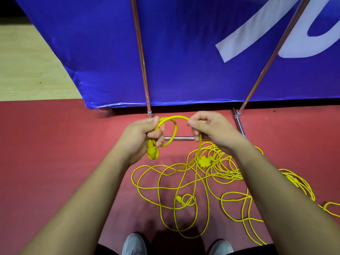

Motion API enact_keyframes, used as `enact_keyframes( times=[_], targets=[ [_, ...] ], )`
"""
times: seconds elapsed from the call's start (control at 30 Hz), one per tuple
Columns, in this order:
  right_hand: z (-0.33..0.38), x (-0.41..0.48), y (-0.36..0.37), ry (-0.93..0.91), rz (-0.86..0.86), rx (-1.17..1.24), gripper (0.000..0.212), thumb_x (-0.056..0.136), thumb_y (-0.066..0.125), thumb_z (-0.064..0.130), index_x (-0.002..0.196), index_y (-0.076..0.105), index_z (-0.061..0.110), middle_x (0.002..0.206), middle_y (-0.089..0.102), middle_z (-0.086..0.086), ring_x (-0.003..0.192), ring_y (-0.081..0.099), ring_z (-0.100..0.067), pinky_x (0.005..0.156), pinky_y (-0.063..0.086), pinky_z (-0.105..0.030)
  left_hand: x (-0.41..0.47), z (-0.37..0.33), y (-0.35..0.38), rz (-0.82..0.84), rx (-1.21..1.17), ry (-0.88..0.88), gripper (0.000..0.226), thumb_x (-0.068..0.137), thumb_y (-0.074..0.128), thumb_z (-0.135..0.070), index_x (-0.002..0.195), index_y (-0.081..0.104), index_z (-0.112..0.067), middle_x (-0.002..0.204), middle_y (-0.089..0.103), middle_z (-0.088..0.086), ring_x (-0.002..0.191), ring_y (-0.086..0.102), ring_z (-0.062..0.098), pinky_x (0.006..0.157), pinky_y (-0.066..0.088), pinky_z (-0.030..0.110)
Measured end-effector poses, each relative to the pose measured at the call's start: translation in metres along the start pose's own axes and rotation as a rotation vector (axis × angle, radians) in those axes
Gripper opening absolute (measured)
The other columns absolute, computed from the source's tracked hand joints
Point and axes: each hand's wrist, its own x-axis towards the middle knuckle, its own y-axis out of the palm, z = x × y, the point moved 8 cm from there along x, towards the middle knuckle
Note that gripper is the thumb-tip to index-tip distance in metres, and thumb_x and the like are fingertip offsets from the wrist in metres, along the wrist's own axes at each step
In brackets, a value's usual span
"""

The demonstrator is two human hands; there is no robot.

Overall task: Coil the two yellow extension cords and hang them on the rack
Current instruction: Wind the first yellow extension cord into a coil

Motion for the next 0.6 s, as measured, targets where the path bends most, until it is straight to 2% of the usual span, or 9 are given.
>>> enact_keyframes(
  times=[0.1, 0.23, 0.3, 0.4, 0.43, 0.5, 0.6],
  targets=[
    [-0.02, -0.002, -0.005, 0.073, 0.045, -0.02, 0.007, 0.093, 0.061, 0.011, 0.086, 0.06, 0.01, 0.069, 0.059, -0.005, 0.058, 0.058, -0.018, 0.061, 0.049, -0.028, 0.0, 0.001, -0.007, -0.032, -0.082, -0.037, 0.03, 0.097, 0.04, -0.023, 0.078, 0.053, -0.003, 0.049, 0.03, -0.001, 0.047, 0.04, 0.02, 0.055, 0.039, 0.027],
    [-0.022, -0.002, -0.011, 0.064, -0.046, 0.047, 0.008, 0.093, 0.061, 0.012, 0.091, 0.062, 0.004, 0.06, 0.047, -0.003, 0.044, 0.032, -0.01, 0.049, 0.024, -0.025, -0.004, 0.007, -0.005, -0.008, 0.069, -0.127, 0.032, 0.097, 0.041, -0.019, 0.088, 0.056, 0.008, 0.051, 0.049, 0.009, 0.045, 0.054, 0.026, 0.052, 0.043, 0.029],
    [-0.012, -0.003, -0.01, 0.041, -0.039, -0.052, 0.012, 0.09, 0.066, 0.014, 0.091, 0.069, 0.003, 0.057, 0.046, -0.002, 0.045, 0.031, -0.009, 0.048, 0.022, -0.024, -0.007, 0.011, -0.002, 0.022, 0.116, -0.178, 0.034, 0.096, 0.042, -0.018, 0.089, 0.06, 0.01, 0.057, 0.06, 0.015, 0.047, 0.06, 0.03, 0.052, 0.046, 0.03],
    [0.01, -0.006, 0.008, -0.05, 0.02, -0.297, 0.006, 0.085, 0.071, 0.011, 0.086, 0.075, 0.007, 0.046, 0.051, 0.009, 0.043, 0.038, -0.002, 0.045, 0.029, -0.016, -0.011, 0.014, 0.004, 0.058, 0.173, -0.216, 0.034, 0.095, 0.044, -0.018, 0.086, 0.065, 0.007, 0.06, 0.064, 0.018, 0.048, 0.062, 0.03, 0.05, 0.046, 0.028],
    [0.015, -0.007, 0.018, -0.077, 0.043, -0.344, 0.006, 0.084, 0.072, 0.01, 0.086, 0.076, 0.005, 0.045, 0.052, 0.012, 0.043, 0.041, -0.001, 0.045, 0.03, -0.013, -0.011, 0.015, 0.006, 0.068, 0.19, -0.223, 0.034, 0.093, 0.046, -0.019, 0.086, 0.064, 0.008, 0.06, 0.063, 0.018, 0.047, 0.062, 0.03, 0.049, 0.045, 0.027],
    [0.023, -0.009, 0.037, -0.133, 0.091, -0.384, 0.007, 0.083, 0.074, 0.013, 0.084, 0.076, 0.005, 0.049, 0.051, 0.011, 0.047, 0.039, -0.001, 0.048, 0.03, -0.014, -0.011, 0.017, 0.008, 0.067, 0.228, -0.222, 0.033, 0.089, 0.05, -0.023, 0.083, 0.063, 0.007, 0.054, 0.058, 0.015, 0.043, 0.057, 0.027, 0.045, 0.043, 0.025],
    [0.019, -0.006, 0.043, -0.122, 0.099, -0.321, 0.013, 0.083, 0.074, 0.016, 0.077, 0.071, 0.006, 0.054, 0.047, 0.003, 0.048, 0.036, -0.005, 0.047, 0.029, -0.018, -0.009, 0.013, 0.004, 0.025, 0.261, -0.171, 0.028, 0.092, 0.049, -0.022, 0.081, 0.055, 0.003, 0.047, 0.036, 0.002, 0.038, 0.039, 0.019, 0.04, 0.032, 0.02]
  ],
)
